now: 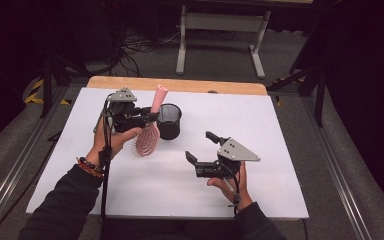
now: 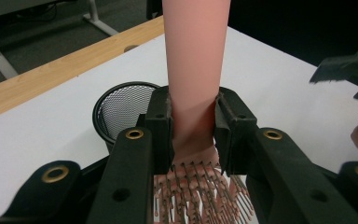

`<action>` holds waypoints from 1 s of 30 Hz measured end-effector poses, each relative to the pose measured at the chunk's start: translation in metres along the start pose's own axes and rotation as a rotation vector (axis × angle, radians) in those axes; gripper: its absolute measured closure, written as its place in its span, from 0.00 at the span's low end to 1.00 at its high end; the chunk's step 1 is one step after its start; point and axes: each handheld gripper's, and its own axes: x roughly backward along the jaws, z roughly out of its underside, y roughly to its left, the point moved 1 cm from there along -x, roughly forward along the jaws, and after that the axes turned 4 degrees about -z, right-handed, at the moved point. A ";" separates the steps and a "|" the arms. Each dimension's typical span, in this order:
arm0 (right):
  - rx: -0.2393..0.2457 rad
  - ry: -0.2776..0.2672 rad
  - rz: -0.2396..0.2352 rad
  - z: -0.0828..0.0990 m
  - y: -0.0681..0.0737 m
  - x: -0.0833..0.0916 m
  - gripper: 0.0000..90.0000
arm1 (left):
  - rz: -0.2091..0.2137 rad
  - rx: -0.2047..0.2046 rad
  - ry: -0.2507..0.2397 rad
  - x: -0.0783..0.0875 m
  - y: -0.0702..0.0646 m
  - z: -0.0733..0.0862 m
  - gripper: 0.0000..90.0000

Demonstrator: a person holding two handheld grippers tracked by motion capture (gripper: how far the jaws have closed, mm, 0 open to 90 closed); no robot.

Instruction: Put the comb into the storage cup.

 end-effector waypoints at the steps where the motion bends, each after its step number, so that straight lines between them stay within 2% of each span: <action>1: -0.003 0.007 -0.016 0.000 0.002 -0.003 0.12 | 0.009 0.002 -0.001 0.000 -0.001 0.000 0.78; 2: 0.011 0.076 0.008 0.000 0.008 -0.013 0.16 | 0.014 0.003 -0.010 -0.001 -0.004 0.001 0.78; 4: 0.033 0.087 -0.004 0.001 0.012 -0.017 0.16 | 0.016 -0.015 -0.002 -0.002 -0.008 0.002 0.78; 6: 0.094 0.101 0.016 0.000 0.015 -0.019 0.17 | 0.029 -0.034 0.011 -0.003 -0.012 0.003 0.78; 8: 0.101 0.090 0.012 -0.003 0.012 -0.017 0.17 | 0.034 -0.043 0.020 -0.003 -0.014 0.003 0.78; 9: 0.103 0.087 0.016 -0.004 0.011 -0.016 0.17 | 0.035 -0.068 0.046 -0.004 -0.018 0.004 0.78; 10: 0.103 0.087 0.016 -0.004 0.011 -0.016 0.17 | 0.035 -0.068 0.046 -0.004 -0.018 0.004 0.78; 11: 0.121 0.087 0.025 -0.007 0.008 -0.014 0.17 | 0.042 -0.083 0.073 -0.005 -0.019 0.004 0.78; 15: 0.125 0.062 0.034 -0.017 0.000 -0.007 0.16 | 0.077 -0.077 0.109 -0.005 -0.017 0.007 0.78; 18: 0.180 0.080 0.063 -0.019 0.002 -0.005 0.17 | 0.074 -0.094 0.146 -0.006 -0.016 0.007 0.78; 22: 0.334 0.084 0.088 -0.016 0.013 -0.003 0.20 | 0.096 -0.110 0.218 -0.011 -0.014 0.005 0.78; 23: 0.388 0.088 0.072 -0.013 0.019 -0.003 0.20 | 0.095 -0.111 0.227 -0.013 -0.014 0.005 0.78; 24: 0.446 0.092 0.062 -0.010 0.024 -0.004 0.22 | 0.101 -0.111 0.237 -0.014 -0.014 0.005 0.78; 26: 0.596 0.110 0.089 -0.004 0.037 -0.006 0.24 | 0.122 -0.122 0.272 -0.017 -0.013 0.005 0.78; 27: 0.670 0.129 0.096 -0.001 0.044 -0.008 0.24 | 0.122 -0.122 0.272 -0.017 -0.013 0.005 0.78; 28: 0.670 0.129 0.096 -0.001 0.044 -0.008 0.24 | 0.124 -0.119 0.278 -0.019 -0.014 0.005 0.78; 30: 0.833 0.166 0.099 0.005 0.061 -0.015 0.24 | 0.140 -0.123 0.297 -0.021 -0.015 0.005 0.78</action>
